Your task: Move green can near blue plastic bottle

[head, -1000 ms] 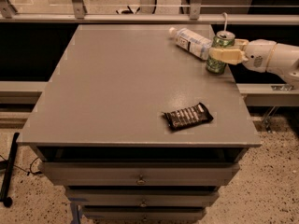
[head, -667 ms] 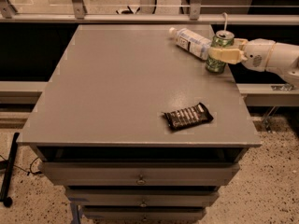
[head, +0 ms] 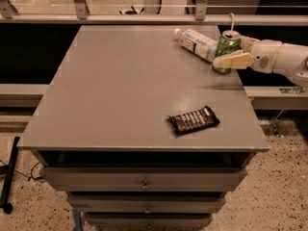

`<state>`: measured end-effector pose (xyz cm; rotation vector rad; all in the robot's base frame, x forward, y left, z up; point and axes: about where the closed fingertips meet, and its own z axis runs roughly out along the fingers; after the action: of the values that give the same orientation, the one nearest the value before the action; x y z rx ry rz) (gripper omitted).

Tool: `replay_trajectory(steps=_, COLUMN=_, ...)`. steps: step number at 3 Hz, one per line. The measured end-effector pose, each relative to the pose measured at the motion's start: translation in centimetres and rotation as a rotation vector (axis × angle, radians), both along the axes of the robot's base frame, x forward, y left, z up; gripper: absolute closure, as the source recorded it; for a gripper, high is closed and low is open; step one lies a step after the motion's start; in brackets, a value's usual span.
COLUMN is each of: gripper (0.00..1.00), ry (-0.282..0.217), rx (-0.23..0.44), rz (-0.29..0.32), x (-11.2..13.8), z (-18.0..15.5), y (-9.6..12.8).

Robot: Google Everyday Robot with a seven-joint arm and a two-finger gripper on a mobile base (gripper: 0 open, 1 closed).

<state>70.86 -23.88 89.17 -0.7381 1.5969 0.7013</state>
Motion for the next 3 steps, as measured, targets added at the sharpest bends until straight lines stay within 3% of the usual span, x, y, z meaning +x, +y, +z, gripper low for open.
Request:
replay_trajectory(steps=2, gripper=0.00, ry=-0.007, rx=-0.021, rz=0.012, x=-0.9, z=1.9, y=-0.1)
replay_trajectory(steps=3, gripper=0.00, ry=-0.032, rx=-0.066, rz=0.004, x=-2.7, z=5.1, y=-1.5)
